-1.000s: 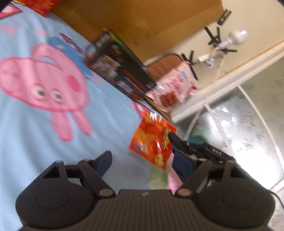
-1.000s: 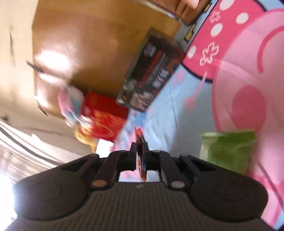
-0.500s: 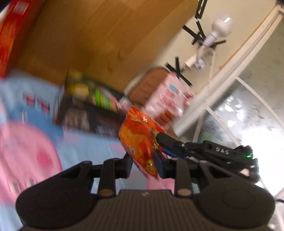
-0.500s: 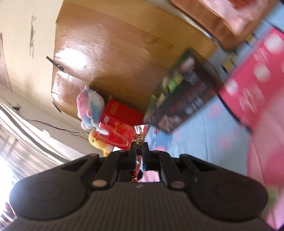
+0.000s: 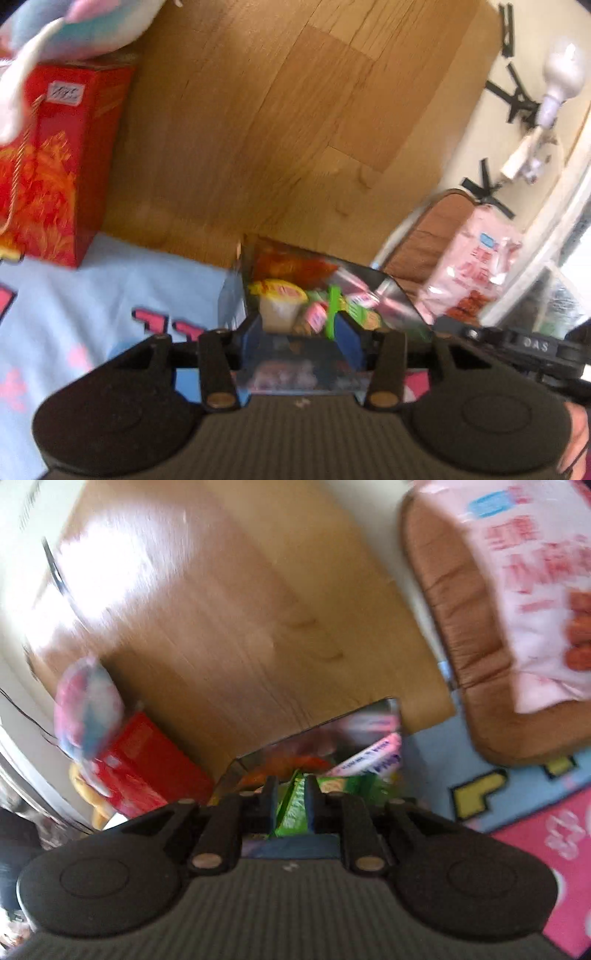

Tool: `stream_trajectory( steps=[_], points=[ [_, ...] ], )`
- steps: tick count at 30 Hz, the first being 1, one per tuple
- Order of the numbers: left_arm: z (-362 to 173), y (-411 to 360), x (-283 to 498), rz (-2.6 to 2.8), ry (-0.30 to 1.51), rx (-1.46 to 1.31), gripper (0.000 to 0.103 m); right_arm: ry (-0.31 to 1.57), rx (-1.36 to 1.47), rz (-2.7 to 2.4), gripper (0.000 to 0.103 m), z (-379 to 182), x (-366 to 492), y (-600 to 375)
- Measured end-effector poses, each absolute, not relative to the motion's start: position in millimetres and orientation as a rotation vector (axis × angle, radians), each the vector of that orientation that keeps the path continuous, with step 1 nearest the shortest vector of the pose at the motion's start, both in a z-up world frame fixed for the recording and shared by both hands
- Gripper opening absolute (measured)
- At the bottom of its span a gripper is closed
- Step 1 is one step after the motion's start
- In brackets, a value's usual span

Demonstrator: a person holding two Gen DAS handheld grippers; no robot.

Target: Organize snacks

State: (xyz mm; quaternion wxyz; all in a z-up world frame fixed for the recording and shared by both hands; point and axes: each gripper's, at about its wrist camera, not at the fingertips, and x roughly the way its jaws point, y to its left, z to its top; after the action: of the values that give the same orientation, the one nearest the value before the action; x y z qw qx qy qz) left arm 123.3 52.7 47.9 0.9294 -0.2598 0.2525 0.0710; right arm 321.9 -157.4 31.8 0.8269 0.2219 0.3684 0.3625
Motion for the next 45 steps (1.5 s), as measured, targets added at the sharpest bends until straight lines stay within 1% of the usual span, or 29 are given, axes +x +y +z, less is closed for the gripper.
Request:
stream_trajectory(
  steps=[3, 5, 9, 11, 14, 15, 17, 18, 19, 21, 24, 26, 28, 30, 31, 35, 39, 45],
  points=[
    [46.4, 30.5, 98.2, 0.051, 0.528, -0.538, 0.045, 0.781, 0.495, 0.768, 0.020, 30.2, 294.1, -203.3],
    [38.6, 7.6, 83.9, -0.031, 0.570, -0.534, 0.049, 0.800, 0.501, 0.780, 0.022, 24.7, 269.3, -234.1],
    [13.7, -40.8, 67.5, -0.211, 0.677, -0.544, 0.050, 0.872, 0.512, 0.742, 0.024, 0.1, 214.6, -288.9],
    [1.4, -60.2, 65.2, -0.266, 0.720, -0.555, 0.050, 0.911, 0.512, 0.720, 0.024, -13.6, 187.7, -307.9],
    [-12.6, -79.8, 66.5, -0.311, 0.767, -0.581, 0.050, 0.932, 0.505, 0.724, 0.025, -21.3, 158.7, -312.0],
    [-15.9, -83.7, 68.2, -0.321, 0.782, -0.592, 0.052, 0.924, 0.492, 0.734, 0.026, -21.9, 148.9, -311.0],
    [-21.2, -89.5, 71.5, -0.326, 0.800, -0.606, 0.055, 0.897, 0.419, 0.763, 0.033, -15.8, 132.5, -298.0],
    [-22.5, -91.3, 74.7, -0.323, 0.810, -0.608, 0.055, 0.876, 0.335, 0.782, 0.042, -11.9, 122.8, -288.0],
    [-23.6, -93.3, 78.1, -0.325, 0.820, -0.606, 0.055, 0.857, 0.263, 0.798, 0.049, -7.1, 116.2, -281.1],
    [-31.3, -101.6, 82.9, -0.329, 0.852, -0.597, 0.055, 0.807, 0.124, 0.837, 0.052, -2.3, 100.8, -260.5],
    [-32.3, -112.5, 78.3, -0.325, 0.834, -0.547, 0.055, 0.736, -0.022, 0.842, 0.054, -5.8, 88.1, -239.5],
    [-30.5, -114.7, 78.8, -0.317, 0.833, -0.533, 0.054, 0.685, -0.116, 0.816, 0.054, -8.8, 84.9, -227.7],
    [-29.2, -110.9, 77.2, -0.310, 0.832, -0.540, 0.054, 0.656, -0.156, 0.792, 0.049, -11.5, 87.8, -225.4],
    [-25.5, -105.3, 78.0, -0.285, 0.811, -0.534, 0.053, 0.642, -0.175, 0.783, 0.046, -11.1, 96.8, -219.2],
    [-23.3, -101.1, 79.1, -0.274, 0.800, -0.537, 0.053, 0.641, -0.165, 0.790, 0.042, -10.4, 101.5, -219.8],
    [-13.1, -78.6, 86.2, -0.239, 0.755, -0.579, 0.053, 0.620, -0.148, 0.803, 0.042, -8.2, 116.4, -204.0],
    [11.4, -61.9, 97.2, -0.216, 0.687, -0.549, 0.053, 0.557, -0.134, 0.814, 0.042, 5.6, 124.4, -193.0],
    [54.1, -27.1, 146.1, -0.151, 0.584, -0.501, 0.053, 0.449, -0.116, 0.831, 0.042, 33.8, 179.8, -165.8]
  ],
)
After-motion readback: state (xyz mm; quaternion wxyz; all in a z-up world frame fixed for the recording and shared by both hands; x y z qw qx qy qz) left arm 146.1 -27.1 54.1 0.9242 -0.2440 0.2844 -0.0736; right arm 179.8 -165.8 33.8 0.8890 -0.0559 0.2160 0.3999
